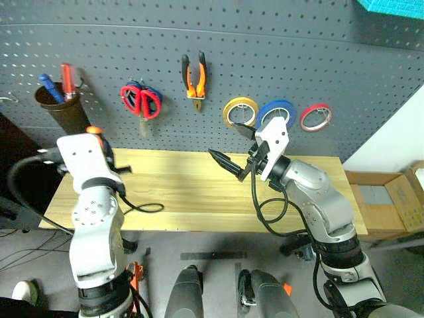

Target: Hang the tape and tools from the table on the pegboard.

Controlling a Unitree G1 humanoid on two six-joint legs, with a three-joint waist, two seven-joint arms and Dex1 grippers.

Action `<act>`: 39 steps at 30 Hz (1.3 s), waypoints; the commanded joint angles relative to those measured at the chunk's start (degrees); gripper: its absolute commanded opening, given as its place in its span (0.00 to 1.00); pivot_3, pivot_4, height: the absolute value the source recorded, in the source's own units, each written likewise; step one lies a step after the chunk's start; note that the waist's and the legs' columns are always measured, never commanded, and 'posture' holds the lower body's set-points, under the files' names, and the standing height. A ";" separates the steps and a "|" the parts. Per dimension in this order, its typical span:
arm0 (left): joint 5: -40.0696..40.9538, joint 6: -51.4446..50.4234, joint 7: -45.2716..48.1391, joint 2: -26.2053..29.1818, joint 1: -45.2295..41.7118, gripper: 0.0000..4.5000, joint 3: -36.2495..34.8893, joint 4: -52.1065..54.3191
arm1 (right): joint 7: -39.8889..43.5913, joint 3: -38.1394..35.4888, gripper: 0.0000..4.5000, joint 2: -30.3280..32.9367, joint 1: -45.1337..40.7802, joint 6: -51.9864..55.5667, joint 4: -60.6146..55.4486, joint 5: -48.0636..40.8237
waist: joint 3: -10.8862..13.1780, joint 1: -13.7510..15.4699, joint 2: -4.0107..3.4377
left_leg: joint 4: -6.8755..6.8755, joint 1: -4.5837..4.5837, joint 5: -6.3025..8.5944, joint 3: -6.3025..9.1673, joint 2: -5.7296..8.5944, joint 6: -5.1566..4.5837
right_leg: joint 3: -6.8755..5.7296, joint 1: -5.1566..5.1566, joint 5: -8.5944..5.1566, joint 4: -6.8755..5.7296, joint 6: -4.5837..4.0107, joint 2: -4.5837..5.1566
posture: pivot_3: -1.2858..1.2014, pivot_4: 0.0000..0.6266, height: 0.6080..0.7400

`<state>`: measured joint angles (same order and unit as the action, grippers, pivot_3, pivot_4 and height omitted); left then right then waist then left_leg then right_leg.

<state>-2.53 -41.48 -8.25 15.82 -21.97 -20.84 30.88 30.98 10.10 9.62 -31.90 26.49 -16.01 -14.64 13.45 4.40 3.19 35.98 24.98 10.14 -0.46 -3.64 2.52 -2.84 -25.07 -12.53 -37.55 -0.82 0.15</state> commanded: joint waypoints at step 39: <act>1.11 59.71 13.41 27.49 -50.69 0.21 6.44 -95.97 | -3.86 -1.16 1.00 -6.37 -12.53 1.07 2.89 -5.03 | 0.45 0.09 -0.87 | -0.19 -0.05 -0.06 0.01 -0.12 0.10 | -0.55 0.34 0.11 0.44 -0.21 0.01 | 0.58 0.44 1.00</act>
<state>-2.20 16.92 4.89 42.03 -72.89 -13.98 -65.91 27.36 9.76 3.13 -44.22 27.18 -9.60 -19.05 13.90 4.49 2.32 35.79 24.92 10.09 -0.47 -3.76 2.61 -3.36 -24.74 -12.43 -37.11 -1.02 0.16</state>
